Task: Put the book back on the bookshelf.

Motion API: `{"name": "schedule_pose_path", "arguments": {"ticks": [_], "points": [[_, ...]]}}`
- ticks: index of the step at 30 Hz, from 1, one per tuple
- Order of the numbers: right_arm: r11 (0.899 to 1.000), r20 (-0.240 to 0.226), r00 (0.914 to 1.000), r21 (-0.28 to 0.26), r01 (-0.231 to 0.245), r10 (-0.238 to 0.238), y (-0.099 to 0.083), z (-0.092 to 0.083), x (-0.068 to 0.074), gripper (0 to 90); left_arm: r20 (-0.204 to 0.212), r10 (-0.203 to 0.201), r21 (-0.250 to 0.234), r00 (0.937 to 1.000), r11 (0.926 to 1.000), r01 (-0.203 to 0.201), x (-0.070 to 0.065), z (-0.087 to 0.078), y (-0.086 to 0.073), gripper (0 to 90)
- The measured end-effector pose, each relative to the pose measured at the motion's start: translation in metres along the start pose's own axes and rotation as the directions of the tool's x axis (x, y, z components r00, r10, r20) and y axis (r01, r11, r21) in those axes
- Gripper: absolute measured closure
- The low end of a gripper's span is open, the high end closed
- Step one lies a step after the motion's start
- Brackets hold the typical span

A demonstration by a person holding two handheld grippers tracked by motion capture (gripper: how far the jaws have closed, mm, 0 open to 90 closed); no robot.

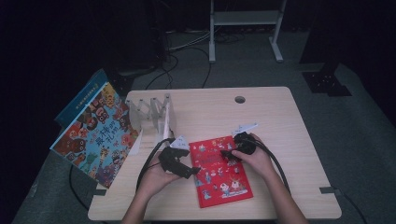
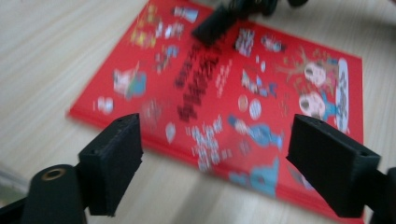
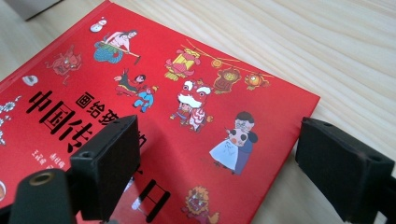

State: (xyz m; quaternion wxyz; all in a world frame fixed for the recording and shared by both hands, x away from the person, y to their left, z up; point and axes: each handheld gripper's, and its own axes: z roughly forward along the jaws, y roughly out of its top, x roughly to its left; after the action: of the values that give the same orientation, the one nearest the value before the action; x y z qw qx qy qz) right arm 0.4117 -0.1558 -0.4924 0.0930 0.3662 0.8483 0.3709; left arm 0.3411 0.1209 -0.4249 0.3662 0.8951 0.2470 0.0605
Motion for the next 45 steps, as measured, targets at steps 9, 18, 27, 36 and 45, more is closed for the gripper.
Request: {"name": "schedule_pose_path", "arguments": {"ticks": [9, 18, 27, 36, 45], "points": [[0.998, -0.037, 0.9974, 0.011, 0.062, -0.062, 0.009, 0.01, 0.017, 13.2, -0.018, 0.002, 0.002, 0.9998, 1.0, -0.002, 0.006, 0.023, 0.014, 11.5], [0.994, -0.026, 0.9943, 0.021, 0.104, -0.104, 0.003, -0.002, 0.028, 21.3, -0.039, -0.007, 0.029, 0.9992, 0.9995, 0.008, 0.016, 0.04, 0.014, 9.8], [0.993, 0.036, 0.9924, 0.021, 0.117, -0.118, -0.028, -0.037, 0.033, 20.6, -0.057, -0.007, 0.059, 0.9984, 0.9982, 0.011, 0.019, 0.06, 0.017, 8.5], [0.993, 0.031, 0.9923, -0.017, 0.121, -0.12, -0.058, -0.074, 0.046, 20.0, -0.097, -0.035, 0.063, 0.9947, 0.9972, 0.041, 0.028, 0.08, 0.022, 8.3], [0.994, 0.016, 0.9936, -0.011, 0.112, -0.112, -0.087, -0.095, 0.055, 19.5, -0.071, -0.093, 0.073, 0.9932, 0.9925, 0.098, 0.043, 0.092, 0.017, 5.7]]}}
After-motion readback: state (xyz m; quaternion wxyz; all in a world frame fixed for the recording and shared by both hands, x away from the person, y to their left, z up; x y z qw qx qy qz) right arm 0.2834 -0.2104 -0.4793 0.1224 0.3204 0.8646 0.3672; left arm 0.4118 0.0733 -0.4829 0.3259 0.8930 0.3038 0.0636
